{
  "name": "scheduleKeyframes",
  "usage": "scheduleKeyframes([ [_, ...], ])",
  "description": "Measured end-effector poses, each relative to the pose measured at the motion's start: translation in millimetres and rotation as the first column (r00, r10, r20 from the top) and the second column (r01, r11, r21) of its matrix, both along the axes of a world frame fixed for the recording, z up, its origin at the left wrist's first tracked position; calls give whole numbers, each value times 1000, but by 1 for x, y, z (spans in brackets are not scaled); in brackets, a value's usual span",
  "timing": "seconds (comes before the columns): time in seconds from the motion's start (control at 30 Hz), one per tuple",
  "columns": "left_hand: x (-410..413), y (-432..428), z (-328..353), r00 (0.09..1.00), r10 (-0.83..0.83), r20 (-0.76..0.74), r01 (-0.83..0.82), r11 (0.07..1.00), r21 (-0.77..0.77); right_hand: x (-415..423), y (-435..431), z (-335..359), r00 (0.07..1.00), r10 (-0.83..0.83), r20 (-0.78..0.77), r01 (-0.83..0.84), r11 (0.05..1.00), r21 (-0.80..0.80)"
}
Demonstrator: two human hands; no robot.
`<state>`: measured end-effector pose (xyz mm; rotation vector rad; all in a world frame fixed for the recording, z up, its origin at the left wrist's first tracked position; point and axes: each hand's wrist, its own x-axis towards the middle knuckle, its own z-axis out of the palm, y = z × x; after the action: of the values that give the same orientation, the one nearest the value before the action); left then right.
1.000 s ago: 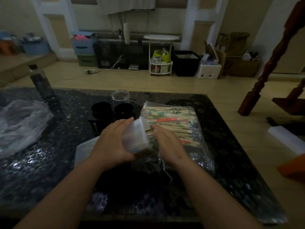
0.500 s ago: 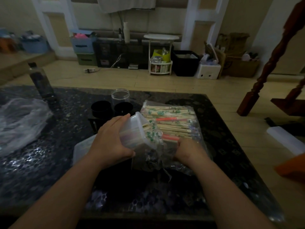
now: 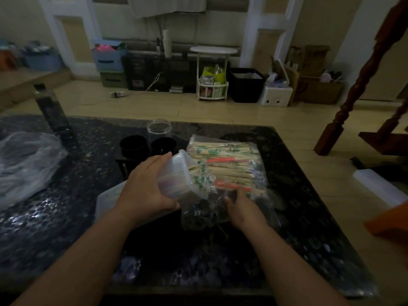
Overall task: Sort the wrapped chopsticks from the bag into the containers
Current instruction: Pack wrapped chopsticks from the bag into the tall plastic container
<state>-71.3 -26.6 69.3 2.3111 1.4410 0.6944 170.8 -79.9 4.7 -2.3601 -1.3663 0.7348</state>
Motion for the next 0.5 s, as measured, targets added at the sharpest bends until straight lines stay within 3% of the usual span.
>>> scheduleKeyframes([
  [0.07,-1,1,0,1000,5,10,-5,1000,-9,3,6,-6,997,68,48,-70,996,50],
  [0.2,0,6,0,1000,-4,11,4,1000,-5,7,24,-15,965,225,135,-225,974,-13],
  [0.3,1,9,1,1000,0,13,1,1000,-14,10,40,-20,958,258,124,-252,966,-57],
  [0.5,2,14,1,1000,-3,17,3,1000,-29,12,59,-22,914,261,311,-227,963,-144],
])
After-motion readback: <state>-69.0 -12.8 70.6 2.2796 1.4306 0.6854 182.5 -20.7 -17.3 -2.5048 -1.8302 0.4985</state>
